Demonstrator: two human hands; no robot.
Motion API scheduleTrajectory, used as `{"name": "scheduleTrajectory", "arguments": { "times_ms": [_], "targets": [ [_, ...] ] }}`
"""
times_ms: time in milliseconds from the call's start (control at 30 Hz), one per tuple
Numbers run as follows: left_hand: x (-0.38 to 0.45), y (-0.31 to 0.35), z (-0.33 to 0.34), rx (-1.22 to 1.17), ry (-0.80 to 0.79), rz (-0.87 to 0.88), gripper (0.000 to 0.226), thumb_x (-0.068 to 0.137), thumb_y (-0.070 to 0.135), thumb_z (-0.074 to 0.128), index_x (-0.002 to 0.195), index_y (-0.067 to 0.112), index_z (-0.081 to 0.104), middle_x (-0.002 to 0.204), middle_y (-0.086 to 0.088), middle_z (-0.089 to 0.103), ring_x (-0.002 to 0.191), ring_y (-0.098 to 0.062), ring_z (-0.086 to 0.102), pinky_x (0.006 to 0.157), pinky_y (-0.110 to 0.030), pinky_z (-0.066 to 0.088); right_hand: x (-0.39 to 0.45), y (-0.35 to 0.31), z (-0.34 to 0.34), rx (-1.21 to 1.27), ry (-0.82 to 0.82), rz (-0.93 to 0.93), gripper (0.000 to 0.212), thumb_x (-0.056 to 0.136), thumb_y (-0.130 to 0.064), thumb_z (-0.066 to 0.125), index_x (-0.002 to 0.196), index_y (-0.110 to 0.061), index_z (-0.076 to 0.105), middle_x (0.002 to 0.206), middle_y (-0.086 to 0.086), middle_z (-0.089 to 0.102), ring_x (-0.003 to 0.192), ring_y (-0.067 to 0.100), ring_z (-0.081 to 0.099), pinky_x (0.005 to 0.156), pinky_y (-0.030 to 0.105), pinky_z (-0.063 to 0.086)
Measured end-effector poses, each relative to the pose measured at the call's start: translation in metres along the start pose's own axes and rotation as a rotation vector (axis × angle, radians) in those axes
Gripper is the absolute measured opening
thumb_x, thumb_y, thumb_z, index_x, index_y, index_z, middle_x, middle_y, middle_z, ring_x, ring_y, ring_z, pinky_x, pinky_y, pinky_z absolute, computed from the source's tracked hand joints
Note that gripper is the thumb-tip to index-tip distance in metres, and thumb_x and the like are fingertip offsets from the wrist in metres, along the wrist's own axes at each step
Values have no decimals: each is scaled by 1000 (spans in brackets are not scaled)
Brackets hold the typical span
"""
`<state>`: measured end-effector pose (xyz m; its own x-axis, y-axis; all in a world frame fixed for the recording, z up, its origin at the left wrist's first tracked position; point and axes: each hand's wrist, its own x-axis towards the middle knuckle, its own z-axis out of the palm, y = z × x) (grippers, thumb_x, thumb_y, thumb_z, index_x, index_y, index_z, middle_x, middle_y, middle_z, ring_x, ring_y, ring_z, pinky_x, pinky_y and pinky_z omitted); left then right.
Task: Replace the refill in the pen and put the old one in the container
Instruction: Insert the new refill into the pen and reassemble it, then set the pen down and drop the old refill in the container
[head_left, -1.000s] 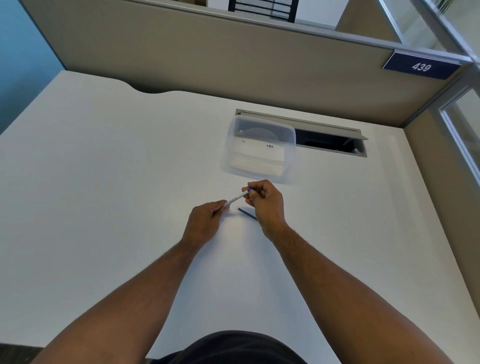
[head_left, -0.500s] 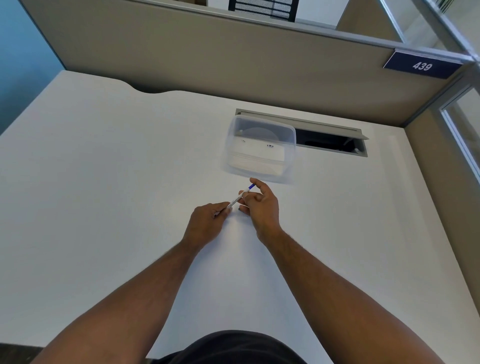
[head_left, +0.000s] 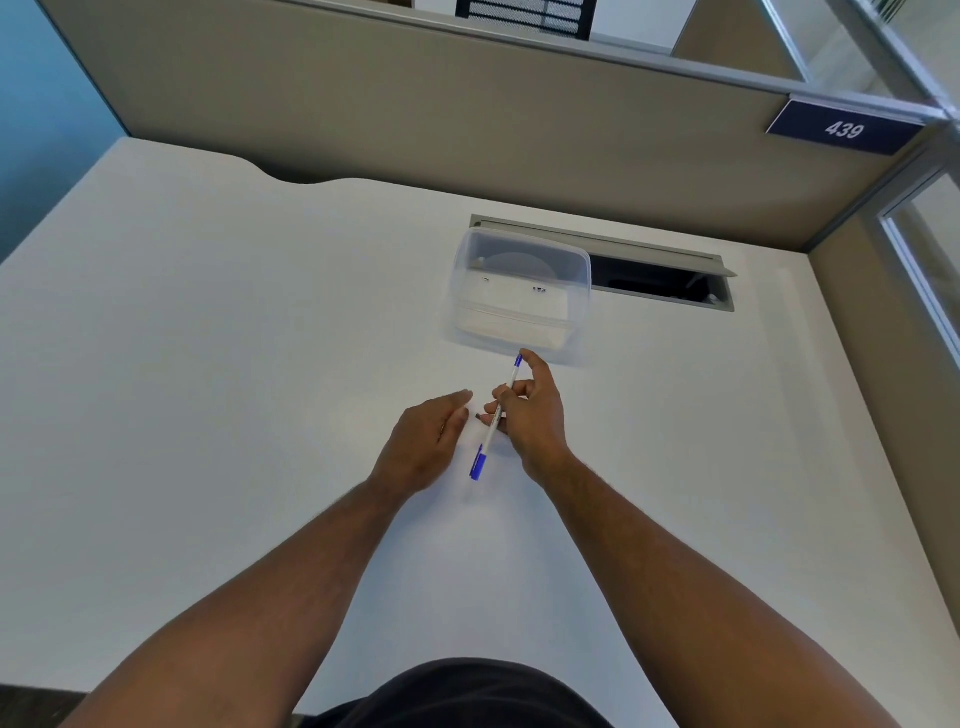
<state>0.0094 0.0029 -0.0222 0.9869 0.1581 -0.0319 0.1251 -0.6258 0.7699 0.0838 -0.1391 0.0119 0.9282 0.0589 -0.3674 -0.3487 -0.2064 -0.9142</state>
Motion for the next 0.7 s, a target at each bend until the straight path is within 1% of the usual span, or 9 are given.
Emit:
{"name": "scheduleTrajectory", "arguments": {
  "times_ms": [67, 100, 167, 233, 333, 433, 500, 600, 700],
  "targets": [
    [1, -3, 3, 10, -43, -1, 42, 105, 28, 39, 144, 18, 51, 150, 1, 50, 138, -13, 45, 115, -25, 30, 1, -1, -3, -15, -28, -5, 64, 100, -3, 58, 152, -35, 35, 107, 11, 63, 72, 20, 77, 62, 22, 60],
    [1, -5, 4, 10, -56, -6, 42, 105, 27, 39, 145, 18, 49, 151, 2, 48, 140, -12, 43, 116, -23, 27, 1, 0, -4, -29, -36, -6, 64, 100, -3, 58, 151, -34, 36, 108, 12, 62, 73, 19, 78, 63, 23, 61],
    [0, -8, 6, 24, -68, -17, 43, 105, 26, 39, 146, 19, 47, 154, 3, 44, 143, -10, 39, 114, -17, 22, 2, 1, -6, -38, -52, -2, 59, 100, -1, 59, 148, -31, 41, 107, 14, 64, 74, 21, 78, 67, 26, 63],
    [-1, -10, 7, 38, -74, -19, 43, 105, 25, 39, 147, 19, 46, 155, 3, 42, 144, -9, 35, 113, -15, 19, 2, 2, -10, -24, -66, 3, 56, 99, 2, 59, 145, -27, 45, 106, 17, 66, 74, 23, 78, 71, 30, 64],
    [-1, -12, 7, 40, -80, -16, 43, 105, 24, 39, 147, 19, 46, 156, 3, 39, 146, -8, 32, 113, -14, 18, 1, 3, -13, -28, -51, 11, 54, 97, 3, 61, 142, -25, 48, 103, 18, 69, 71, 22, 78, 69, 29, 64],
    [-2, -13, 8, 54, -88, -2, 43, 106, 24, 38, 148, 18, 44, 157, 2, 38, 146, -8, 31, 114, -15, 17, 0, 5, -16, -27, -18, 1, 46, 97, 3, 62, 136, -19, 54, 98, 21, 72, 68, 21, 77, 63, 24, 62],
    [-2, -13, 8, 58, -88, 7, 43, 106, 24, 38, 148, 17, 43, 158, 2, 37, 147, -9, 30, 115, -16, 17, 0, 7, -18, -33, -8, 2, 44, 96, 2, 63, 135, -17, 55, 97, 21, 73, 68, 22, 78, 66, 28, 63],
    [-2, -13, 9, 74, -80, 27, 44, 106, 24, 39, 148, 16, 43, 158, 1, 36, 148, -10, 28, 116, -17, 15, 3, 9, -22, -107, 27, -6, 44, 97, -2, 62, 137, -19, 54, 94, 12, 73, 69, 18, 78, 82, 38, 64],
    [-2, -17, 10, 114, -71, 62, 44, 105, 23, 40, 148, 13, 43, 159, -1, 33, 149, -12, 25, 120, -22, 14, 6, 9, -29, -312, 96, -65, 43, 99, -12, 61, 139, -23, 51, 90, 0, 70, 70, 12, 75, 88, 36, 61]
  ]
}}
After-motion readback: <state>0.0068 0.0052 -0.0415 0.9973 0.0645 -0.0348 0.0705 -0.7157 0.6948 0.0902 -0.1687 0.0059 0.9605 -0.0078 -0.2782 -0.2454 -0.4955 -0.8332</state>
